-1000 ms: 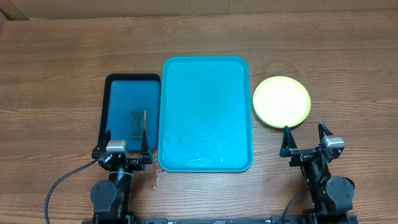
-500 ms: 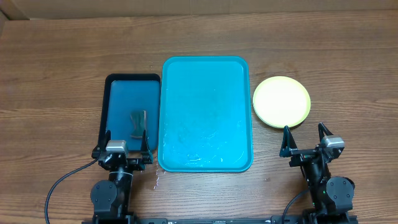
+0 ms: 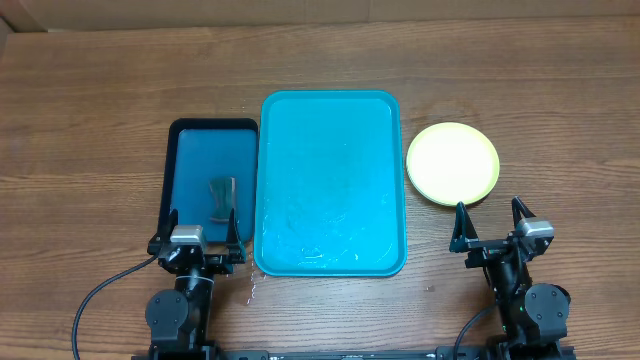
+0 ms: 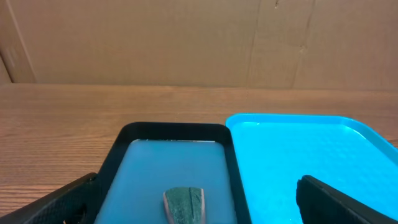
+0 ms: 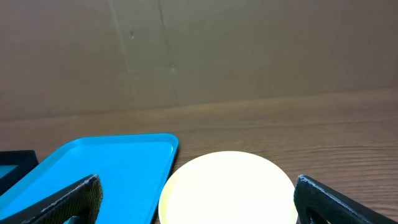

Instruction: Clean dirty plates on tray and stack at the side

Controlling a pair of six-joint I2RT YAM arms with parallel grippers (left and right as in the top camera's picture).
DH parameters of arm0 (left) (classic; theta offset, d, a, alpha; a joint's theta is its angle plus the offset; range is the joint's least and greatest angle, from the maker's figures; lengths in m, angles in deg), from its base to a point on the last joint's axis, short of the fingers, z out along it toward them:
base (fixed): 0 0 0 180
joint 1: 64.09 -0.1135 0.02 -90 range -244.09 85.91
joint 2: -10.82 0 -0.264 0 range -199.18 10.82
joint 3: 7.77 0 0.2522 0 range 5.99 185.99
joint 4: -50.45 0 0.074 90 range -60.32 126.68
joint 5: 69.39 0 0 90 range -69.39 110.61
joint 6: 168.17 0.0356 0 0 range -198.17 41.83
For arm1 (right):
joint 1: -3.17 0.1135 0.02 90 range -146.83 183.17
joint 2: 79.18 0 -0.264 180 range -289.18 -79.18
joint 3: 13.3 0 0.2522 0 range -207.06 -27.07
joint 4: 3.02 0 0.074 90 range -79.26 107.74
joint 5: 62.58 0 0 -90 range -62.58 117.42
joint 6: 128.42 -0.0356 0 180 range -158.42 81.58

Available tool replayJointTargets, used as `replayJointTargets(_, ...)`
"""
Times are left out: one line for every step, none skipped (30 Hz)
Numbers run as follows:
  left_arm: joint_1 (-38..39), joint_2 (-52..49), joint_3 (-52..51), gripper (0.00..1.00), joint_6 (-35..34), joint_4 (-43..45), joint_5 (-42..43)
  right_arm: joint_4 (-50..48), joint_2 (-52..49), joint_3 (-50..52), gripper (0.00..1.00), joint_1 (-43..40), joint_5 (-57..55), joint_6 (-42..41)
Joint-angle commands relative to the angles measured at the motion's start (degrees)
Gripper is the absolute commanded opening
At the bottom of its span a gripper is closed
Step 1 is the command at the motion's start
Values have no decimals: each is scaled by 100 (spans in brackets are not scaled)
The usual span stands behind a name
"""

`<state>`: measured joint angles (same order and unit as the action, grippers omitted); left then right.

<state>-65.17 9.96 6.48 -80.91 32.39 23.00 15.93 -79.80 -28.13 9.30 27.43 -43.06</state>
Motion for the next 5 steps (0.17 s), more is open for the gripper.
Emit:
replayJointTargets(37, 61, -22, 100, 149, 0, 42, -33, 46, 59, 100, 13, 15, 17)
replayJointTargets(37, 61, -22, 100, 149, 0, 42, -33, 46, 59, 100, 13, 13, 17)
replayJointTargets(37, 61, -22, 100, 149, 0, 42, -33, 46, 59, 100, 13, 13, 17)
replayJointTargets(37, 61, -22, 100, 149, -2, 42, -33, 46, 59, 100, 13, 13, 17)
replayJointTargets(37, 61, -22, 100, 149, 0, 42, -33, 46, 59, 100, 13, 13, 17)
